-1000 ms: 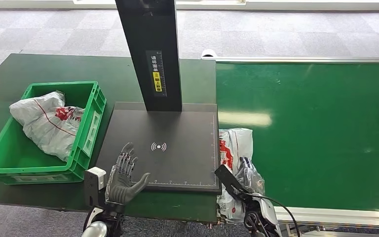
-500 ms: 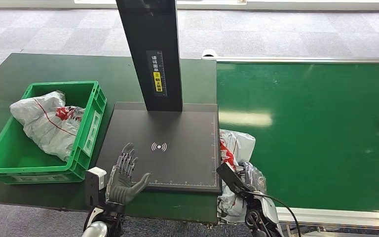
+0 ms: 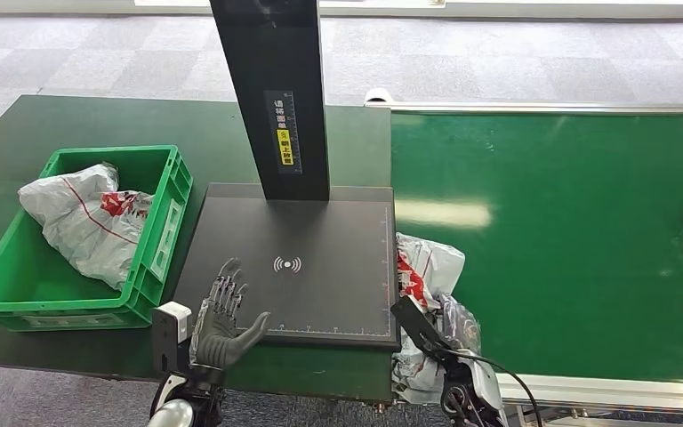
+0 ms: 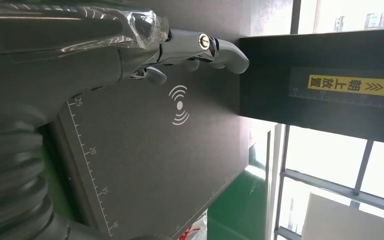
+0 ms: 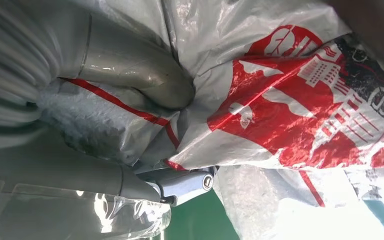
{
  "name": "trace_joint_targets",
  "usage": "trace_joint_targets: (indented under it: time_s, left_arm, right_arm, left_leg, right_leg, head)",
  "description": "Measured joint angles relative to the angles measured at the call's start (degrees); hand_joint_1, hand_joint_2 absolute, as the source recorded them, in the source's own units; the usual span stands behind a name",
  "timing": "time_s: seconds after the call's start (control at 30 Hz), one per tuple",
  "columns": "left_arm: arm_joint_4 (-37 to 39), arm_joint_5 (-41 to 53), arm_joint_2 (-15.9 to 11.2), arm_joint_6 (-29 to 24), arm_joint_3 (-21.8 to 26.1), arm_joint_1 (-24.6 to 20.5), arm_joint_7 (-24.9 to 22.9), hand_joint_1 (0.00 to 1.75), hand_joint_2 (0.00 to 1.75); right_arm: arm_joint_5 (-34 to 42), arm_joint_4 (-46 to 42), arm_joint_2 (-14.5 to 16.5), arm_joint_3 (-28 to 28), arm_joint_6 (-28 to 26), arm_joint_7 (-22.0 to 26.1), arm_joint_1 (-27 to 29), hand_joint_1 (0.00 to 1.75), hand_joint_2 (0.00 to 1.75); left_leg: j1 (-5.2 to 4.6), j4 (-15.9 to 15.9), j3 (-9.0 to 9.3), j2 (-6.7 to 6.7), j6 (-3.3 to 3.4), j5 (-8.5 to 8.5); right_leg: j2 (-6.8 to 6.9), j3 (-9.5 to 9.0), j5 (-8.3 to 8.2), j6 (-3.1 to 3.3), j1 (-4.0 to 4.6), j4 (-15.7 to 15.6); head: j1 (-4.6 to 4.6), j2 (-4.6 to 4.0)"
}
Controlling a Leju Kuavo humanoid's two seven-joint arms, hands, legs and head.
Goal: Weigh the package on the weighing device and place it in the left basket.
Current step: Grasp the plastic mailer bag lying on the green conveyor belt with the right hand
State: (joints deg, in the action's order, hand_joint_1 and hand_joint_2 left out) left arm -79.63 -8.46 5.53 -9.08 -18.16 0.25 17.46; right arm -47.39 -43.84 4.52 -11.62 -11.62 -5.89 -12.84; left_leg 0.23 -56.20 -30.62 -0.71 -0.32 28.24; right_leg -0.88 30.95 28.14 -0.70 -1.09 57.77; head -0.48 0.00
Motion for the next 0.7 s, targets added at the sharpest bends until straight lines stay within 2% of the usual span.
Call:
trace_joint_targets:
  time_s: [0.1,0.2,0.47,0.7]
  left_arm:
    - [-0.33,0.12,-0.04,-0.45,0.09,0.51,0.04,0.00,1.75]
    - [-0.99,0.52,-0.11,-0.91,0.45,1.33,0.26,0.00,1.75]
    - [-2.68,1.10,-0.28,-1.60,1.87,2.86,1.78,0.00,1.75]
    - [-3.39,1.18,-0.38,-1.33,2.60,3.21,2.21,0.00,1.75]
  right_arm:
    - [-1.12,-6.12,-0.53,0.33,-2.38,-0.24,2.71,1.75,1.75]
    - [-3.47,-16.32,-1.16,1.11,-5.45,0.48,5.69,1.75,1.75]
    - [-3.16,-45.61,-3.00,3.20,-14.70,8.81,9.50,1.75,1.75]
    - [-0.82,-57.77,-5.10,3.43,-19.48,11.65,11.96,1.75,1.75]
  left_leg:
    - [0.00,0.00,-0.16,-0.01,0.00,0.00]
    - [0.00,0.00,-0.28,0.02,0.00,0.00]
    - [0.00,0.00,-0.33,0.02,0.00,0.00]
    - [0.00,0.00,-0.32,0.02,0.00,0.00]
  right_leg:
    - [0.02,0.13,0.00,0.00,0.00,0.01]
    - [-0.01,0.28,-0.02,-0.01,0.00,0.01]
    - [0.00,0.36,-0.01,0.00,0.00,0.01]
    - [0.00,0.33,-0.01,0.00,0.00,0.01]
  head:
    - [0.01,0.00]
    - [0.00,0.00]
    - [0.00,0.00]
    - [0.01,0.00]
